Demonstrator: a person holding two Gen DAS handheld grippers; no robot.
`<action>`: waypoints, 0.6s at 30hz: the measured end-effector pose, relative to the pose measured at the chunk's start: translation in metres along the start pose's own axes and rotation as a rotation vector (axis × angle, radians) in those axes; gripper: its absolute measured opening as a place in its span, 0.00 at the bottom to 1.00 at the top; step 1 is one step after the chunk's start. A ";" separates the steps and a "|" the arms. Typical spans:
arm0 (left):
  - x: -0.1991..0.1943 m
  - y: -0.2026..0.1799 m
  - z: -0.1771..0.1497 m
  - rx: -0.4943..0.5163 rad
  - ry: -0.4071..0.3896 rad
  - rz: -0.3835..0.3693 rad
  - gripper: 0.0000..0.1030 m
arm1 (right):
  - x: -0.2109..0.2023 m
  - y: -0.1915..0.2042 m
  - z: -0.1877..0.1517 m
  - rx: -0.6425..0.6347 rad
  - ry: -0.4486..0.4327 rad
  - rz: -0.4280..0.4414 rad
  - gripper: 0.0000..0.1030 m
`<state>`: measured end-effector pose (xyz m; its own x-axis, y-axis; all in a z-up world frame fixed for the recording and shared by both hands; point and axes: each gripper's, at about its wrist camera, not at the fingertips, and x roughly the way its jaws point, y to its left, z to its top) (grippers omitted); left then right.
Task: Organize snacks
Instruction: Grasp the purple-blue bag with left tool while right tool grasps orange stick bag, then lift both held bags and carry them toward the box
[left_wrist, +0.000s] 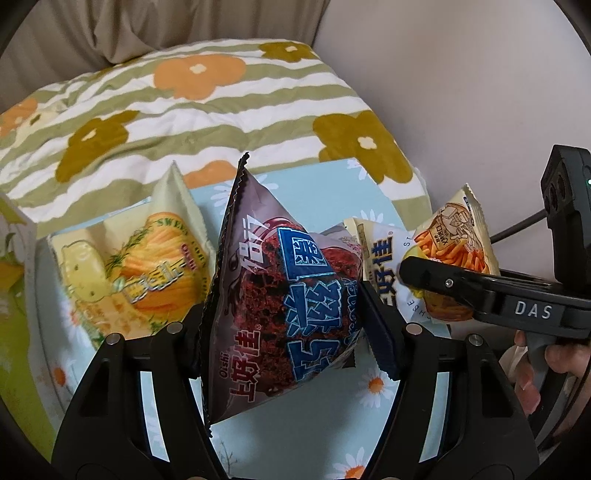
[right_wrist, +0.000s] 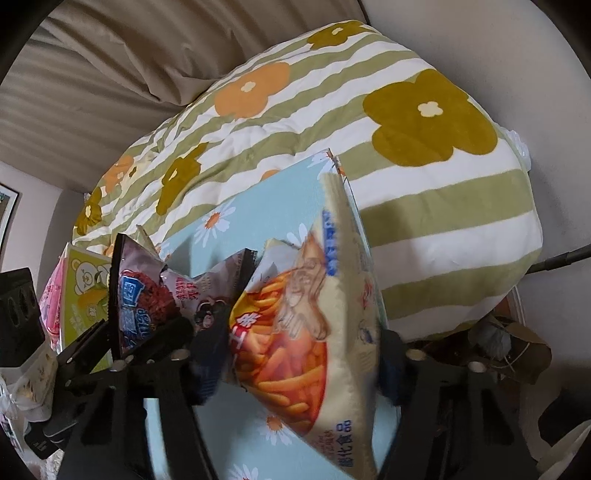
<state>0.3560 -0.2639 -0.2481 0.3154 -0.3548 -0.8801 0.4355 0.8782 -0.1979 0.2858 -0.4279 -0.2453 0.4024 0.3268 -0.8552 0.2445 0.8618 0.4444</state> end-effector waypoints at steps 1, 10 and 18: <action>-0.004 -0.001 -0.002 -0.002 -0.007 0.003 0.63 | -0.002 0.001 -0.001 -0.005 -0.003 -0.006 0.55; -0.060 -0.010 -0.024 -0.024 -0.084 0.024 0.63 | -0.048 0.025 -0.021 -0.091 -0.082 -0.009 0.52; -0.130 -0.028 -0.067 -0.051 -0.179 0.051 0.63 | -0.104 0.055 -0.058 -0.198 -0.171 -0.006 0.52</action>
<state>0.2462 -0.2210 -0.1572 0.4830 -0.3566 -0.7997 0.3734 0.9100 -0.1803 0.2057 -0.3923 -0.1477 0.5491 0.2656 -0.7924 0.0762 0.9283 0.3640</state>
